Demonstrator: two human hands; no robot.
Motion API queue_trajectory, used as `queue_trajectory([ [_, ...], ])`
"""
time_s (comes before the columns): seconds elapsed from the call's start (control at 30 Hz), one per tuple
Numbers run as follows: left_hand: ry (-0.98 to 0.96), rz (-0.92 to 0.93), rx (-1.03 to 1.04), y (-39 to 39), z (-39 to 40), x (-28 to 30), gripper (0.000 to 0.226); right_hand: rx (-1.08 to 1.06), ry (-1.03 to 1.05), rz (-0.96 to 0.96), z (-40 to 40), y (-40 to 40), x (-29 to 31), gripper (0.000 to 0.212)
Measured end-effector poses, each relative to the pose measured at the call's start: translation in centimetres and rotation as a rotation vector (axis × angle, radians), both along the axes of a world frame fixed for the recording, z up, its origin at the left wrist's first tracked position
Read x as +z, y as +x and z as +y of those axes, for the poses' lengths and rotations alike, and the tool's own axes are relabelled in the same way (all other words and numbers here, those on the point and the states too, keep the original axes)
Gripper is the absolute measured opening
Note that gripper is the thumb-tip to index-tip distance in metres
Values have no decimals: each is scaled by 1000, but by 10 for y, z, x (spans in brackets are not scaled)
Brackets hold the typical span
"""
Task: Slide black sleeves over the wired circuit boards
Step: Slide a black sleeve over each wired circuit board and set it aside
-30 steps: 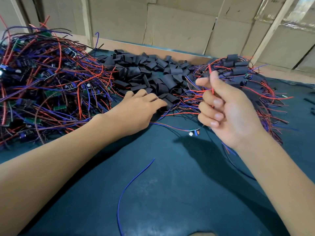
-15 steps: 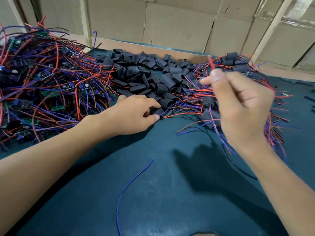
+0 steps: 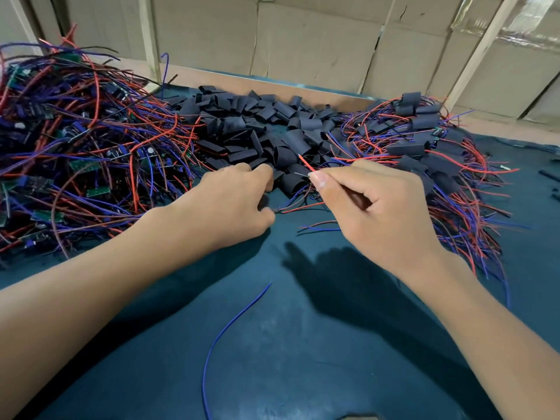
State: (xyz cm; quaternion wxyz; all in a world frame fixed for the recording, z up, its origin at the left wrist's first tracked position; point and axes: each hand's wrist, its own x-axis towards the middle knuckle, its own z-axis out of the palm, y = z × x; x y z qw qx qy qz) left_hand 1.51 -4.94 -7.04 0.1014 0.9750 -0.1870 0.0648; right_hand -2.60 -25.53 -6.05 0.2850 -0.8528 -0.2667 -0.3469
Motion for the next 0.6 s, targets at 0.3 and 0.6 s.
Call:
queue_trajectory([
  [0.3, 284, -119, -8, 9, 11, 2, 49, -88, 52, 156, -9, 7, -2, 27],
  [0.6, -9, 71, -100, 18, 18, 3, 62, -71, -7, 161, -11, 11, -7, 32],
])
